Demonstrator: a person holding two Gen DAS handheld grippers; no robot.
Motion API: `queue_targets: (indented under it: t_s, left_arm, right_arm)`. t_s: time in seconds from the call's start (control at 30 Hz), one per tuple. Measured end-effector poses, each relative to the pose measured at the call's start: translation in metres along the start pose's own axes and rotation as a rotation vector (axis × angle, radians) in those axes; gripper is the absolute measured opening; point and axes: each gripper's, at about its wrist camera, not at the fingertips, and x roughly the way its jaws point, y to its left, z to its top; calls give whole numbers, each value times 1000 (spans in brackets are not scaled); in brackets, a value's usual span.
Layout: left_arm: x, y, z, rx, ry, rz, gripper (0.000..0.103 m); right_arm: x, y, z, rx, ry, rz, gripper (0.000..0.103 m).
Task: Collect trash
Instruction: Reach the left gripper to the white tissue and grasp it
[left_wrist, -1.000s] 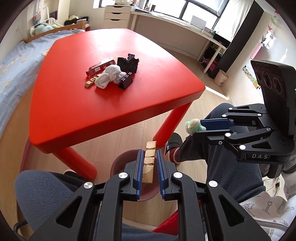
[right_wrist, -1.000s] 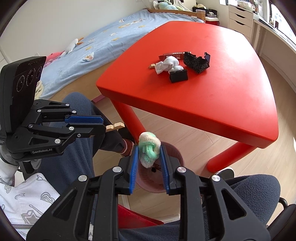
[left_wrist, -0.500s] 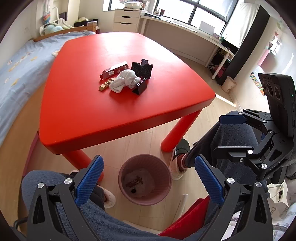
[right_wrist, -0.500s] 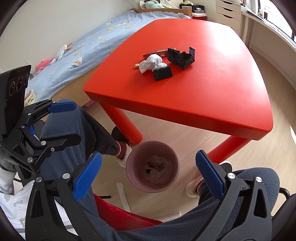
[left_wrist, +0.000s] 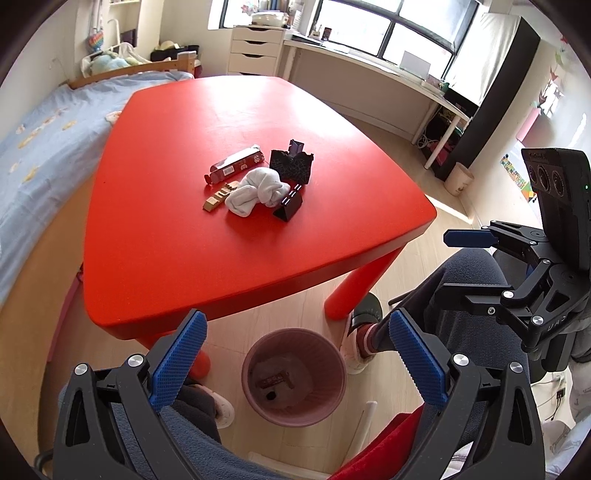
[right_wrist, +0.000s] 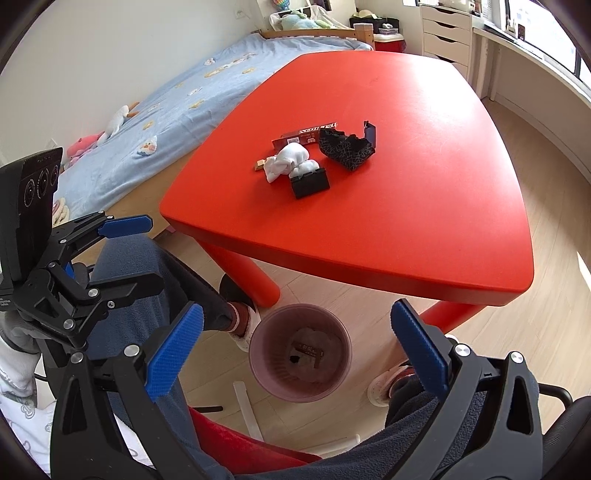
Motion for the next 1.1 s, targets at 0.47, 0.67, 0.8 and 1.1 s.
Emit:
queue_targets:
  t_s: [0.47, 0.67, 0.8, 1.1]
  left_arm:
    - [11, 10, 66, 49, -41, -2, 95]
    - [24, 11, 89, 72, -31, -2, 95]
    - [38, 15, 102, 65, -17, -3, 95]
    - [76, 24, 113, 38, 37, -2, 95]
  right_arm:
    - [6, -35, 87, 33, -60, -30, 100]
    - [19, -47, 121, 31, -60, -58, 100]
    - [36, -55, 142, 23, -42, -72, 100]
    - [86, -72, 168, 8, 24, -97, 100]
